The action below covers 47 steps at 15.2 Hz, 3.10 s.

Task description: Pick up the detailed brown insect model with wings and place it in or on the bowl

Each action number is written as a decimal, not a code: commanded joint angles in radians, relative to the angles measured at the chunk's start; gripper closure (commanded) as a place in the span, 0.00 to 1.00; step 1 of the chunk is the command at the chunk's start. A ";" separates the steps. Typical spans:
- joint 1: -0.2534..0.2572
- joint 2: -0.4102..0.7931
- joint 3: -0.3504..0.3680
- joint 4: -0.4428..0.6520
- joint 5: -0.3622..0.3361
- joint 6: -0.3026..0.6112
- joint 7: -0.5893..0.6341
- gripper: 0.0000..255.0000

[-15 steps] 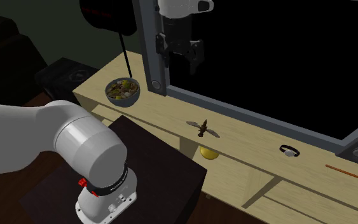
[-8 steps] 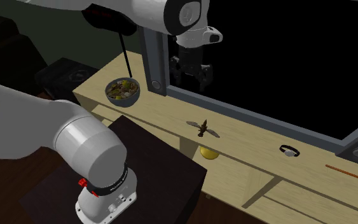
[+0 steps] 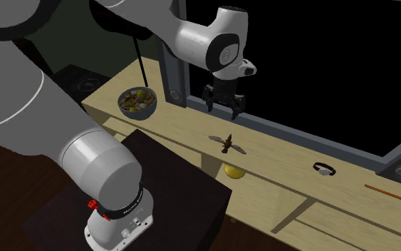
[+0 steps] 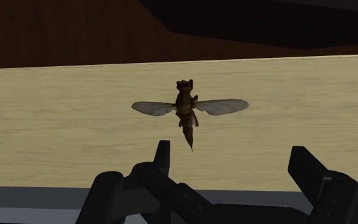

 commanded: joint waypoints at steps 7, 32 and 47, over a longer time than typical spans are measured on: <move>-0.012 0.352 -0.024 0.103 0.057 0.212 -0.082 0.00; -0.035 0.548 -0.009 0.142 0.098 0.357 -0.119 1.00; -0.022 0.382 -0.027 0.130 0.066 0.204 -0.105 1.00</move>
